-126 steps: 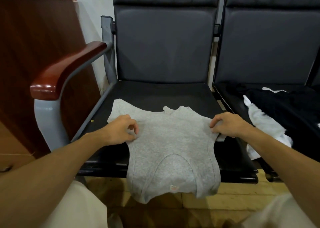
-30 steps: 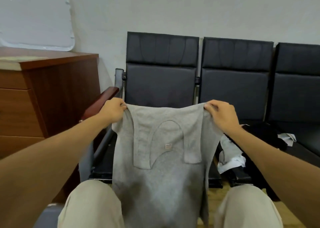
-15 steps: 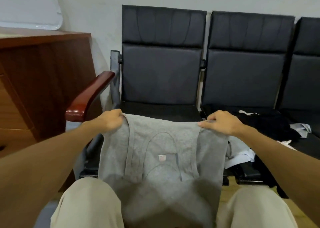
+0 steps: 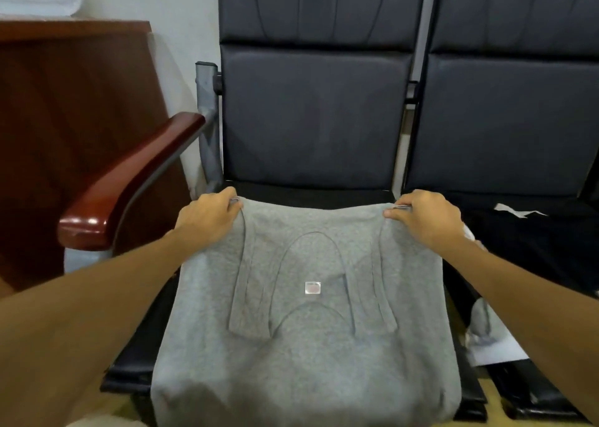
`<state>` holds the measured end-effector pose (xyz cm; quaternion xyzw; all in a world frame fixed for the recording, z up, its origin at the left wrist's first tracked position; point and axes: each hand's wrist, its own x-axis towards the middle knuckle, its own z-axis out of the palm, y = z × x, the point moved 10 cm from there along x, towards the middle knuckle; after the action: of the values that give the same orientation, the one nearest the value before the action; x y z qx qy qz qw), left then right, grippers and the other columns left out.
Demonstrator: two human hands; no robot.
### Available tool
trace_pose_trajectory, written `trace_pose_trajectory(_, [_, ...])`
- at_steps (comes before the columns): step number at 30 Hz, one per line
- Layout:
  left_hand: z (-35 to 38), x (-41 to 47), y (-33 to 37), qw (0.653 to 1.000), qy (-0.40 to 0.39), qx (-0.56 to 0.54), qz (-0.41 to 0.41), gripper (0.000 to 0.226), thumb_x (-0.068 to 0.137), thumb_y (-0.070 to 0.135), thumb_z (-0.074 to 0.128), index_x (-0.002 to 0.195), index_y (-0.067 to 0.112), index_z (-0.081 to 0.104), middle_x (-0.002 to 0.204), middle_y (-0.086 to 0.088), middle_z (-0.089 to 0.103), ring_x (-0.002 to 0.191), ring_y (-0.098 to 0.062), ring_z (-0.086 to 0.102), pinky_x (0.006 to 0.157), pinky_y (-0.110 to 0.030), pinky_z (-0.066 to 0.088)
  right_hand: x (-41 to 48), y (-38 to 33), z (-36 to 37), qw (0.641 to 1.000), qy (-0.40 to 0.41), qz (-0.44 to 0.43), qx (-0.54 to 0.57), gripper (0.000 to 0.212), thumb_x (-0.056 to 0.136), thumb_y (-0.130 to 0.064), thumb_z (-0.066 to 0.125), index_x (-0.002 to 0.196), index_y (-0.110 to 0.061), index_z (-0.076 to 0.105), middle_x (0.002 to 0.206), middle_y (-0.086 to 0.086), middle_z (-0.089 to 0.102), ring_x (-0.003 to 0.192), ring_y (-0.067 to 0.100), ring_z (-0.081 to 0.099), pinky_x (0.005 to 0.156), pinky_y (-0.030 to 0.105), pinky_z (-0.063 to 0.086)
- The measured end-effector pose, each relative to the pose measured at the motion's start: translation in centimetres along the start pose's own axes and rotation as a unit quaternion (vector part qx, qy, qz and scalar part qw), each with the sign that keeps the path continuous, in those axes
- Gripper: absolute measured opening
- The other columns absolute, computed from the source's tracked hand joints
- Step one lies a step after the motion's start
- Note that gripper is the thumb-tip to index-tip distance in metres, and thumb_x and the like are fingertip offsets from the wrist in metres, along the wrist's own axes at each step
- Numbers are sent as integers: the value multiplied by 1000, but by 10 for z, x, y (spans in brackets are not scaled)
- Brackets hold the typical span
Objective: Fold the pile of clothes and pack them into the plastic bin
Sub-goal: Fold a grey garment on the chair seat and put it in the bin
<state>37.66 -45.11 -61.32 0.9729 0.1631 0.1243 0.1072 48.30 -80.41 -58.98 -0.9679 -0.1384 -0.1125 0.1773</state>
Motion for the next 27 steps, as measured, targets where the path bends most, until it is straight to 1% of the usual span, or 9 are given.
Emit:
trace_pose_trajectory(2, [13, 20, -1, 1000, 8, 23, 2, 27, 103, 40, 31, 103, 19, 49, 93, -3, 53, 80, -22, 53, 68, -36, 39, 20, 3, 17, 1000, 3, 1, -19, 31, 86, -50, 64, 89, -20, 70, 90, -3, 60, 81, 20, 56, 68, 33, 44])
trace_pose_trajectory(6, [47, 60, -3, 998, -2, 67, 18, 29, 103, 37, 24, 105, 19, 46, 100, -4, 49, 88, -25, 55, 73, -40, 44, 58, 10, 57, 999, -8, 0, -50, 35, 87, -51, 62, 95, -18, 69, 96, 3, 64, 85, 23, 59, 68, 34, 46])
trace_pose_trajectory(9, [69, 87, -3, 996, 1, 84, 31, 29, 104, 33, 27, 113, 15, 49, 109, -9, 50, 91, -25, 55, 75, -39, 46, 81, 16, 83, 997, -11, 9, -76, 35, 89, -52, 58, 93, -19, 69, 94, 5, 63, 84, 25, 58, 65, 33, 43])
trace_pose_trajectory(11, [82, 99, -5, 996, 19, 82, 25, 31, 103, 31, 31, 116, 11, 52, 115, -14, 51, 97, -29, 54, 79, -42, 46, 89, 18, 98, 997, 5, 4, -82, 32, 91, -47, 57, 97, -19, 69, 100, 7, 63, 92, 28, 59, 72, 36, 45])
trace_pose_trajectory(13, [99, 100, -9, 998, 9, 56, 0, 32, 101, 29, 37, 121, 9, 51, 121, -17, 49, 108, -34, 49, 92, -46, 42, 89, 17, 115, 995, 5, -20, -102, 28, 94, -37, 56, 113, -18, 66, 113, 10, 62, 107, 30, 53, 89, 42, 40])
trace_pose_trajectory(15, [117, 88, -7, 999, -18, 33, -3, 38, 99, 27, 41, 133, 9, 45, 131, -17, 41, 121, -34, 41, 104, -45, 30, 81, 17, 131, 993, -23, -33, -114, 33, 95, -28, 53, 126, -19, 57, 123, 9, 56, 117, 29, 47, 97, 43, 31])
trace_pose_trajectory(19, [115, 49, 21, 996, -58, 0, 73, 44, 97, 22, 42, 141, 17, 38, 141, -7, 31, 132, -31, 28, 115, -42, 15, 52, 10, 124, 990, -55, -47, -120, 43, 93, -20, 52, 136, -20, 49, 132, 7, 51, 123, 27, 44, 102, 41, 27])
trace_pose_trajectory(24, [98, -18, 47, 980, -149, -35, 129, 44, 99, 23, 44, 142, 20, 37, 145, -3, 30, 135, -21, 28, 112, -32, 21, 2, -8, 99, 986, -126, -69, -88, 41, 93, -17, 55, 134, -19, 51, 141, 5, 45, 132, 25, 39, 111, 40, 26])
trace_pose_trajectory(27, [95, -65, 57, 964, -211, -60, 152, 41, 99, 26, 47, 139, 23, 40, 142, 3, 29, 130, -15, 32, 106, -25, 26, -40, -23, 97, 975, -197, -101, -32, 35, 93, -17, 56, 128, -18, 57, 135, 6, 51, 124, 23, 47, 107, 36, 39])
